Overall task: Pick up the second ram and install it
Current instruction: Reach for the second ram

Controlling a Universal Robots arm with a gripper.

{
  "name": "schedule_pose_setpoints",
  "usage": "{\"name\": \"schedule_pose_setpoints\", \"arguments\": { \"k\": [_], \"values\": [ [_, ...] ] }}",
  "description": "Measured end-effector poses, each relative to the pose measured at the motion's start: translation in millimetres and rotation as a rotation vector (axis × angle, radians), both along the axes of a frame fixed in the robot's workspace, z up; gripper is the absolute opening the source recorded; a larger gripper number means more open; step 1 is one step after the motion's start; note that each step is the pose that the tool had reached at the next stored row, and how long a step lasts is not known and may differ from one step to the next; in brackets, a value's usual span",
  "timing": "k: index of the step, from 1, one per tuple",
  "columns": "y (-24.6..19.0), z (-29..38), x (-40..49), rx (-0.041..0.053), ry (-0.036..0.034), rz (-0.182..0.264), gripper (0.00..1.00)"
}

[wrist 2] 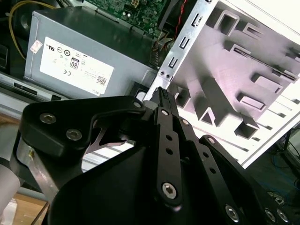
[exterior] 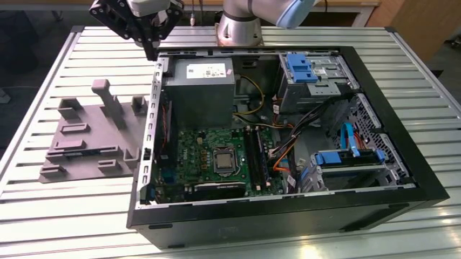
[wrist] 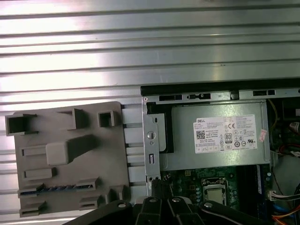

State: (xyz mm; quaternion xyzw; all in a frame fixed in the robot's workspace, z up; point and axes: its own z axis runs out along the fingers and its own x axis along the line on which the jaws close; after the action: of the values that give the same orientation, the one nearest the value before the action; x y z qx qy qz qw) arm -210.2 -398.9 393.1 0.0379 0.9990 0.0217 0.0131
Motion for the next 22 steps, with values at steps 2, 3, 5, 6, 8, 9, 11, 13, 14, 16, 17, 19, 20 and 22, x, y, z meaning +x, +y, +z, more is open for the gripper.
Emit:
{"name": "schedule_pose_setpoints", "arguments": {
  "k": [2, 3, 5, 6, 8, 9, 11, 13, 14, 16, 17, 19, 20, 22],
  "values": [
    [0.0, 0.0, -1.7, 0.0, 0.0001, 0.0, 0.11],
    [0.0, 0.0, -2.6, 0.0, 0.0, 0.0, 0.11],
    [0.0, 0.0, -4.7, 0.0, 0.0, 0.0, 0.11],
    [0.0, 0.0, -5.8, -0.0001, 0.0, 0.0, 0.11],
    [0.0, 0.0, -8.3, 0.0, 0.0, 0.0, 0.11],
    [0.0, -0.1, -9.6, 0.0, 0.0, 0.0, 0.11],
    [0.0, -0.1, -12.4, 0.0, 0.0, 0.0, 0.11],
    [0.0, -0.1, -15.5, 0.0, 0.0, 0.0, 0.11],
    [0.0, -0.2, -17.0, 0.0, 0.0, 0.0, 0.11],
    [0.0, -0.2, -20.0, -0.0001, 0.0, 0.0, 0.11],
    [0.0, -0.2, -21.7, -0.0001, 0.0001, 0.0, 0.11],
    [0.0, -0.3, -24.9, -0.0001, 0.0001, 0.0, 0.11],
    [0.0, -0.4, -26.5, 0.0, 0.0, 0.0, 0.11],
    [0.0, -0.5, -29.8, 0.0, 0.0, 0.0, 0.11]
  ]
}}
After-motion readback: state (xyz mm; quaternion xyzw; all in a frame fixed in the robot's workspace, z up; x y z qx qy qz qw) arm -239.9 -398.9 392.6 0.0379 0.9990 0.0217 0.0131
